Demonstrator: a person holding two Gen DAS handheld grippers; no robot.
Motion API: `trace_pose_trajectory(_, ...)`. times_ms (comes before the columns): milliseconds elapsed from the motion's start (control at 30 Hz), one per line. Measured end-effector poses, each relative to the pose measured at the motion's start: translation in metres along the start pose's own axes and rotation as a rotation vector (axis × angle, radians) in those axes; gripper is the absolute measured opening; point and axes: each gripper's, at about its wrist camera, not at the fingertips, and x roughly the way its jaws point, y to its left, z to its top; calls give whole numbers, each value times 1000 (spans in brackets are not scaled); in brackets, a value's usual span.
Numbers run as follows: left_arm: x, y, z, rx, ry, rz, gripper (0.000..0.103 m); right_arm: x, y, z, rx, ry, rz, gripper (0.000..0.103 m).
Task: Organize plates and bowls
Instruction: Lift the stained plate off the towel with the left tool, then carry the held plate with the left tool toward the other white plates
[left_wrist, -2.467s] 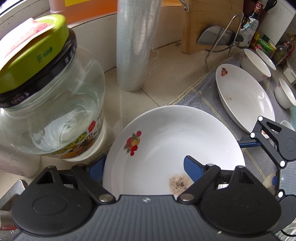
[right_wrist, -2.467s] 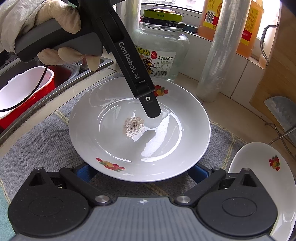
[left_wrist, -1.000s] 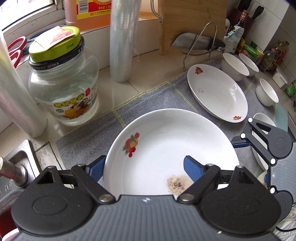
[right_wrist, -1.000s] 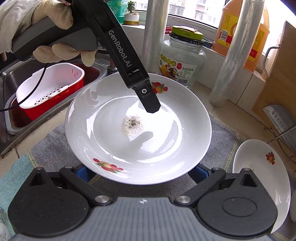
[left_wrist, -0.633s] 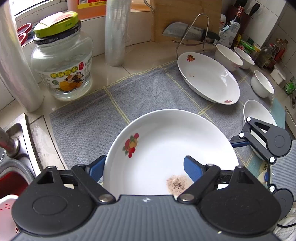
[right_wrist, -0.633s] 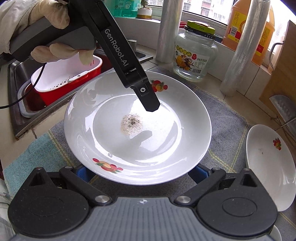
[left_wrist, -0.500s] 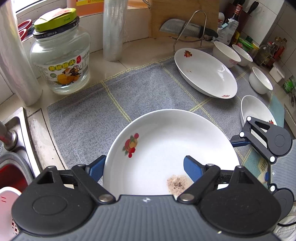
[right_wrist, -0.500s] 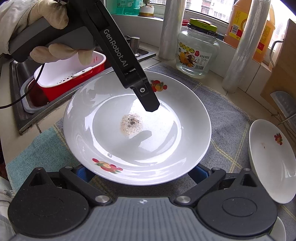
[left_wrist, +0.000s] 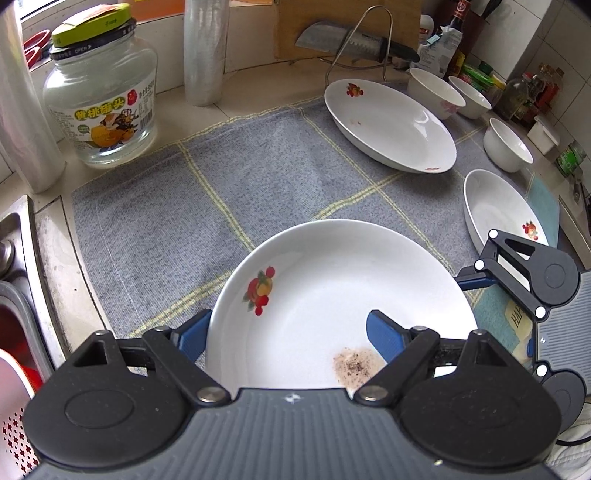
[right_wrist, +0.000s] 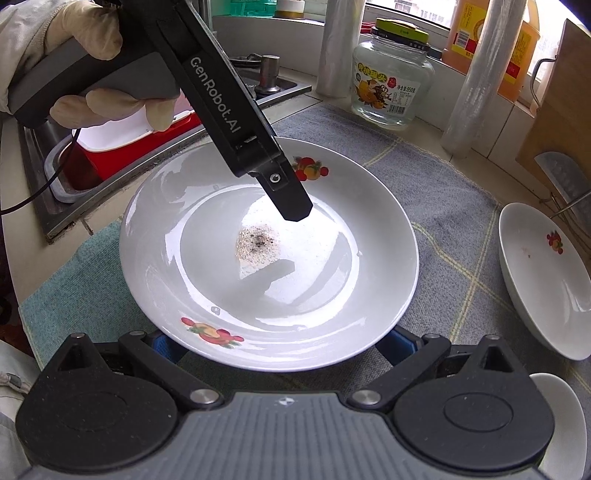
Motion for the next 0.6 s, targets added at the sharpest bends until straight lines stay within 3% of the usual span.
trace_pose_trajectory(600, 9, -3, -9, 23, -16, 21, 89, 6, 5, -4, -4, 13, 4, 103)
